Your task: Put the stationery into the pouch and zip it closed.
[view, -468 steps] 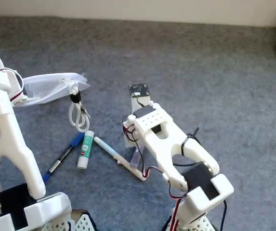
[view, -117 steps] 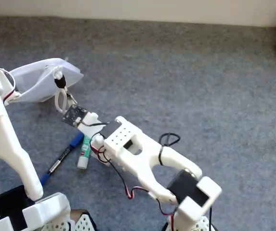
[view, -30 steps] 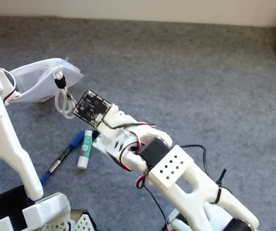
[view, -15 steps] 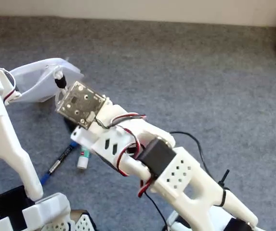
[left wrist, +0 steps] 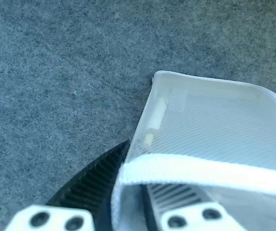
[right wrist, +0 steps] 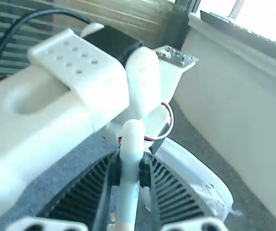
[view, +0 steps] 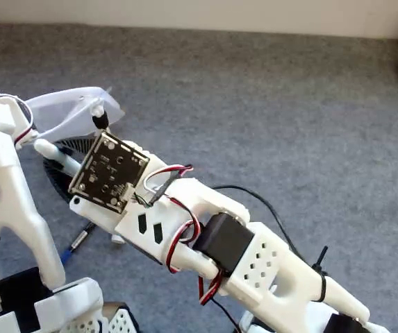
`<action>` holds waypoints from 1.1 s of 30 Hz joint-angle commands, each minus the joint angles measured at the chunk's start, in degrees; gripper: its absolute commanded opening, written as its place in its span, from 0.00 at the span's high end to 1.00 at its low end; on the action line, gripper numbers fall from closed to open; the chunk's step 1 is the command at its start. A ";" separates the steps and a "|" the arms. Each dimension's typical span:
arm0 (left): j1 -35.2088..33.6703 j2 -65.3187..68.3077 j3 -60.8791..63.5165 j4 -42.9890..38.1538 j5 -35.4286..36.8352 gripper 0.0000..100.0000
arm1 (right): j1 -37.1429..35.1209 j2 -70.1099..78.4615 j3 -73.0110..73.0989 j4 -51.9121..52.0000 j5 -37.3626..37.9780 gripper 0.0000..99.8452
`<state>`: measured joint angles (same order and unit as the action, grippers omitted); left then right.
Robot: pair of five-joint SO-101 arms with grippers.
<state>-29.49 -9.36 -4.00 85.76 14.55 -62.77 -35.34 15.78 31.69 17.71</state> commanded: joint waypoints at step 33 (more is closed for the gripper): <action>5.58 0.31 0.40 0.62 0.44 0.99 | 7.78 -2.15 14.99 -52.70 0.09 1.00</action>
<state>-25.10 -9.45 -4.09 86.29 14.46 -55.82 -35.78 31.08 -19.21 17.71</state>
